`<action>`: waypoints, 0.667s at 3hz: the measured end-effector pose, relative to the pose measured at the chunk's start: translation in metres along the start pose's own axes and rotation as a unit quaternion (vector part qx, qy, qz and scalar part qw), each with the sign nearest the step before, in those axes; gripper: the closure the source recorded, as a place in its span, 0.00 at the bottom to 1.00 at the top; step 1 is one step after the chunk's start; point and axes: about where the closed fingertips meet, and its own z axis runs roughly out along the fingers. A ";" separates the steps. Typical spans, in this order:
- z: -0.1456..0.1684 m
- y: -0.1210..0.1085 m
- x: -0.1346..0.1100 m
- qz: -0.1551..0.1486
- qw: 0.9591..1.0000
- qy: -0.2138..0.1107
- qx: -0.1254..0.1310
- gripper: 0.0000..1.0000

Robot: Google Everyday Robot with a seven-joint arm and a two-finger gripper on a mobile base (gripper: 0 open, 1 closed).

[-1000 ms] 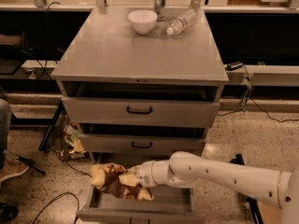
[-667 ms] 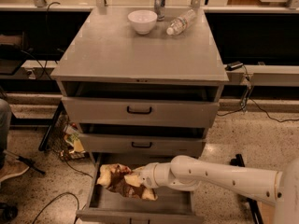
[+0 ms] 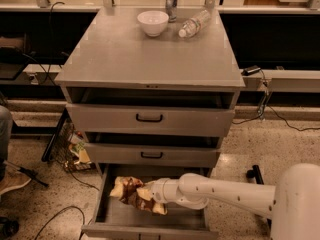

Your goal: Place brown chip bag into bottom drawer

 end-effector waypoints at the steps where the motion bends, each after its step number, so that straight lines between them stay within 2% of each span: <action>1: 0.049 -0.012 0.012 0.010 1.000 0.003 -0.019 0.73; 2: 0.073 -0.015 0.014 0.016 0.999 -0.001 -0.033 0.50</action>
Offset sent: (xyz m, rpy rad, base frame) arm 0.0368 0.0592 -0.0741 0.0806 0.0527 0.0386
